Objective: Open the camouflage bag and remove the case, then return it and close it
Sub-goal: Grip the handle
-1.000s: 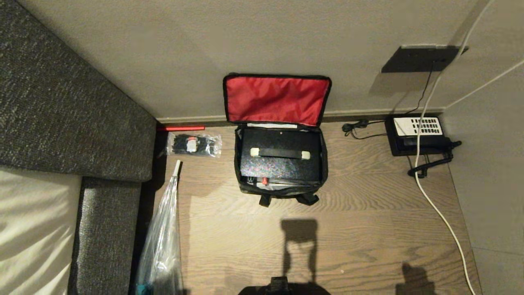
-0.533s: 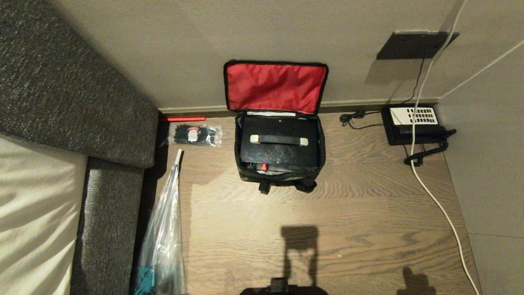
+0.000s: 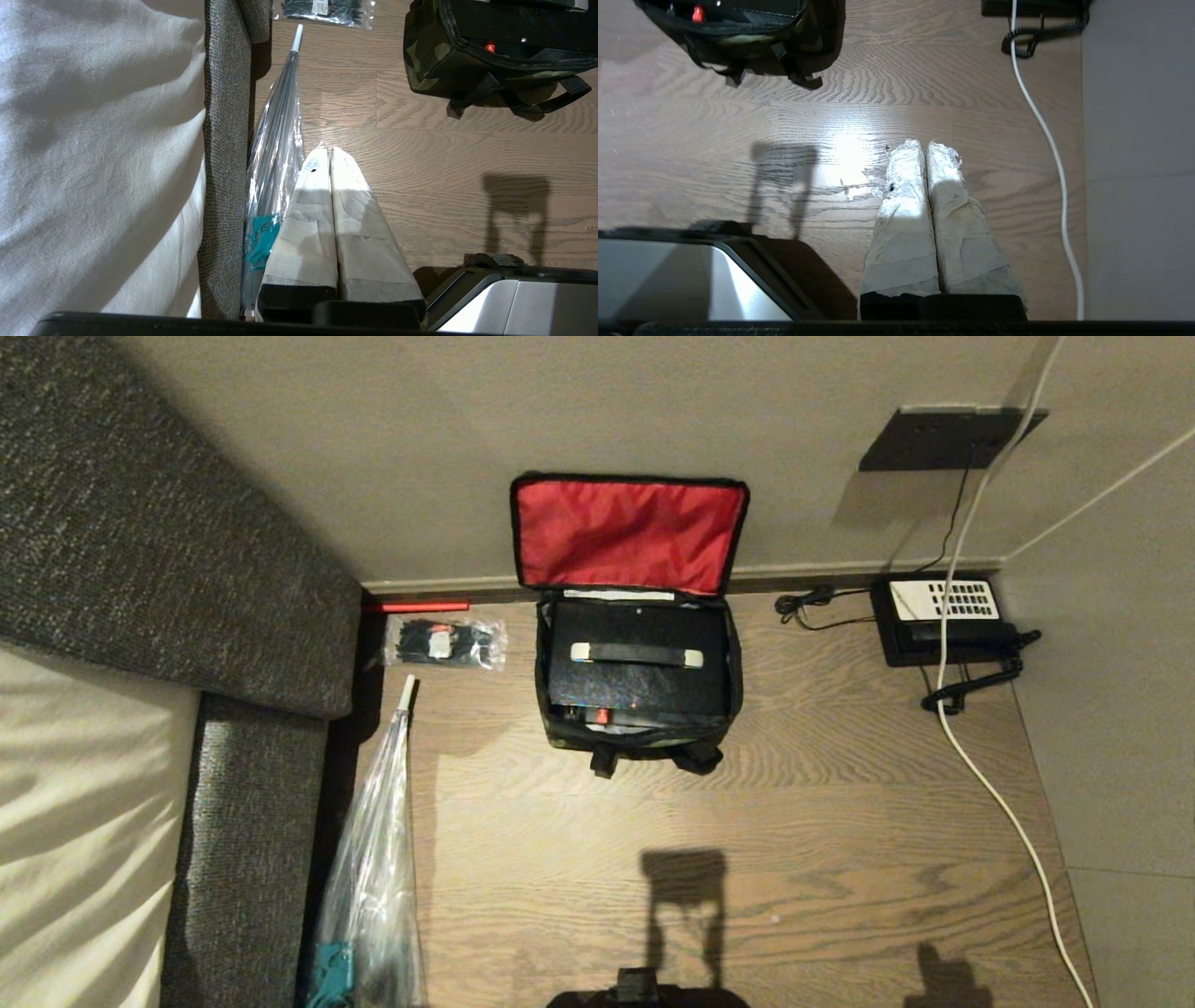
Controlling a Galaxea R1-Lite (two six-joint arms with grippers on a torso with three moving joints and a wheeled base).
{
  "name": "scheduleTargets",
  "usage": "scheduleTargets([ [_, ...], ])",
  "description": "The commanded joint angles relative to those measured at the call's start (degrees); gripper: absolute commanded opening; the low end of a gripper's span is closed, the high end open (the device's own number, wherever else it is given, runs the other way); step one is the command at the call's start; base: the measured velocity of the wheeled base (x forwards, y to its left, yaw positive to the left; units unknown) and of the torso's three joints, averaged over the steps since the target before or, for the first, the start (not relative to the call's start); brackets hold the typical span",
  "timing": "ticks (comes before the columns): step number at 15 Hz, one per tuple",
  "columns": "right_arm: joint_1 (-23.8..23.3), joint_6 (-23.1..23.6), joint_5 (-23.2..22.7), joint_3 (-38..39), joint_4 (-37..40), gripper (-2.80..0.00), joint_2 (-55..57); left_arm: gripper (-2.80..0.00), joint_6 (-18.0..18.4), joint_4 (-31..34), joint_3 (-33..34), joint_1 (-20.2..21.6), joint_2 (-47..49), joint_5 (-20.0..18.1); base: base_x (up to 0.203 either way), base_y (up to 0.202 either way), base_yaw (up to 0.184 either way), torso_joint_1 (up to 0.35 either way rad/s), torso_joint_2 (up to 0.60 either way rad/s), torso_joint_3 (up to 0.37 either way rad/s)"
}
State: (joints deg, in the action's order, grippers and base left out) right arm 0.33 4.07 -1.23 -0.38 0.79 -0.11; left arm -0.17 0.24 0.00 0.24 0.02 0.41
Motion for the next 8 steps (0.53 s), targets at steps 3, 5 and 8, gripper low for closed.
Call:
scheduleTargets([
  [3, 0.0, 1.0, -0.2, -1.3, -0.8, -2.8, -0.2, -2.8, 0.0, 0.0, 0.2, 0.0, 0.0, 0.0, 0.0, 0.0, 0.0, 0.0, 0.0, 0.0],
  [5, 0.0, 0.9, -0.5, -11.0, 2.9, -2.8, -0.2, -2.8, 0.0, 0.0, 0.2, 0.0, 0.0, 0.0, 0.0, 0.0, 0.0, 0.0, 0.0, 0.0],
  [8, 0.0, -1.0, -3.7, -35.4, 30.4, -2.8, 0.7, -2.8, 0.2, 0.0, 0.2, 0.0, -0.1, 0.0, 0.0, 0.0, 0.0, 0.0, 0.0, 0.0],
])
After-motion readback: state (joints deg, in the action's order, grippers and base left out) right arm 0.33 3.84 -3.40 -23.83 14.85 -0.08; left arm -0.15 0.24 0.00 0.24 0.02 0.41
